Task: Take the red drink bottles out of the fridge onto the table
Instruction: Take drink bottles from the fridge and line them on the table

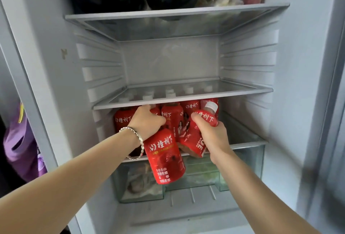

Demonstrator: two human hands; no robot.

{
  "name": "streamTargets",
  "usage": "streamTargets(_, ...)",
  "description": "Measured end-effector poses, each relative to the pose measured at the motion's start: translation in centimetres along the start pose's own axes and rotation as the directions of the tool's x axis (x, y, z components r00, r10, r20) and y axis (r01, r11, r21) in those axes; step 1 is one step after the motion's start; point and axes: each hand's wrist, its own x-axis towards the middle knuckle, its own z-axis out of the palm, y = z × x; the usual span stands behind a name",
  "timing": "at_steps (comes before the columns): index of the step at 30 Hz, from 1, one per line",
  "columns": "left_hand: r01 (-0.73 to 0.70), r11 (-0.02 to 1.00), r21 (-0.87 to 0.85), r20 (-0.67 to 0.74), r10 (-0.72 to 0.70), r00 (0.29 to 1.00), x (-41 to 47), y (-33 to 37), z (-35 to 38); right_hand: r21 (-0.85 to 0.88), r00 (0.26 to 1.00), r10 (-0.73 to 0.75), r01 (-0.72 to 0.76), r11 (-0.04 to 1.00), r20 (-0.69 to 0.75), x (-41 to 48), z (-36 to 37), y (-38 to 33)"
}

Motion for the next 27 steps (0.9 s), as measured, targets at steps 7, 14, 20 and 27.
streamTargets(7,-0.357,0.847,0.394,0.215,0.293,0.932,-2.7,0.0,-2.1,-0.669,0.864,-0.314,0.504,0.546,0.394,-5.3,-0.9,-0.9)
streamTargets(14,-0.434,0.755,0.491,0.230,0.368,0.901,-5.5,-2.2,-2.5,-0.662,0.716,-0.180,0.695,0.282,0.675,-6.6,0.1,-2.3)
streamTargets(20,-0.412,0.774,0.482,0.147,0.391,0.908,-5.5,-3.3,-2.6,-0.586,0.669,0.045,0.614,0.528,0.742,-5.1,0.6,-2.0)
streamTargets(27,-0.331,0.674,0.660,0.074,0.380,0.922,-5.3,-3.2,-3.0,-0.452,0.951,-0.218,0.298,0.841,0.221,4.4,3.3,-0.5)
